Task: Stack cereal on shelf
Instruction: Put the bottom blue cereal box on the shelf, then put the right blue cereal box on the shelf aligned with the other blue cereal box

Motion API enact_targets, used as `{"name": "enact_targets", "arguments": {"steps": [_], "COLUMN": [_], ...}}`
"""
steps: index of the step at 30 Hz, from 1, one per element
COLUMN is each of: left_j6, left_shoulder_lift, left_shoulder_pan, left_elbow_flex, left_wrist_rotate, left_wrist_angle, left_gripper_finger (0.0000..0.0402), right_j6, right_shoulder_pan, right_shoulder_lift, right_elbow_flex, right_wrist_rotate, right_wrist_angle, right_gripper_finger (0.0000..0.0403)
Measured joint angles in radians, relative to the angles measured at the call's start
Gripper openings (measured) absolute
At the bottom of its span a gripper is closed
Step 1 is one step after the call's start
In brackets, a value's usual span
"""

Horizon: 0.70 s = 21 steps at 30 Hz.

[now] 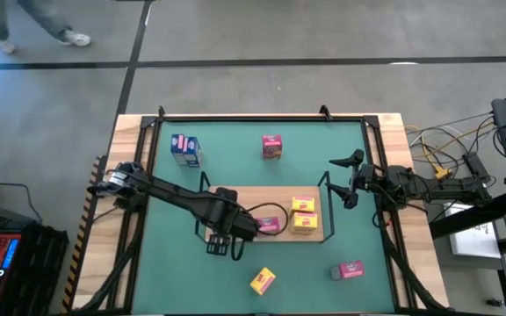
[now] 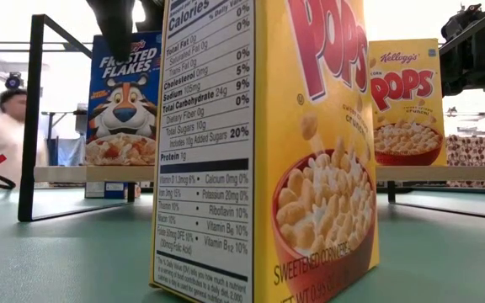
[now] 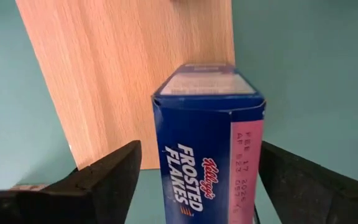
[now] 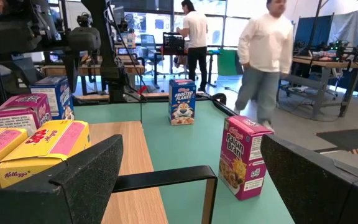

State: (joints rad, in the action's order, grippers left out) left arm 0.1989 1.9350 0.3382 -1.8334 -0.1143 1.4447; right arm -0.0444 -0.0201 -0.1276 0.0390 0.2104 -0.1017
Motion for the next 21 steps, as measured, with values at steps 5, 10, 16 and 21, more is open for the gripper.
{"name": "enact_targets", "arguments": {"steps": [5,10,16,21], "left_j6": [-0.006,-0.009,-0.019,-0.048], "left_shoulder_lift": [0.000,-0.002,-0.002,-0.003], "left_shoulder_pan": [0.000,0.000,0.000,0.000], "left_elbow_flex": [-0.058,-0.119,-0.186,-0.201], "left_wrist_rotate": [0.000,-0.003,-0.023,-0.099], "left_wrist_angle": [0.049,0.103,0.127,0.126], "left_gripper_finger": [0.0303,0.0303,0.0303,0.0303], "right_j6": [0.000,0.000,0.000,0.000], "right_shoulder_pan": [0.000,0.000,0.000,0.000], "right_shoulder_lift": [0.000,0.000,0.000,0.000], "right_elbow_flex": [0.000,0.000,0.000,0.000], "right_wrist_rotate": [0.000,0.000,0.000,0.000], "right_wrist_angle": [0.000,0.000,0.000,0.000], "right_gripper_finger": [0.0370,0.0370,0.0370,0.0370]}}
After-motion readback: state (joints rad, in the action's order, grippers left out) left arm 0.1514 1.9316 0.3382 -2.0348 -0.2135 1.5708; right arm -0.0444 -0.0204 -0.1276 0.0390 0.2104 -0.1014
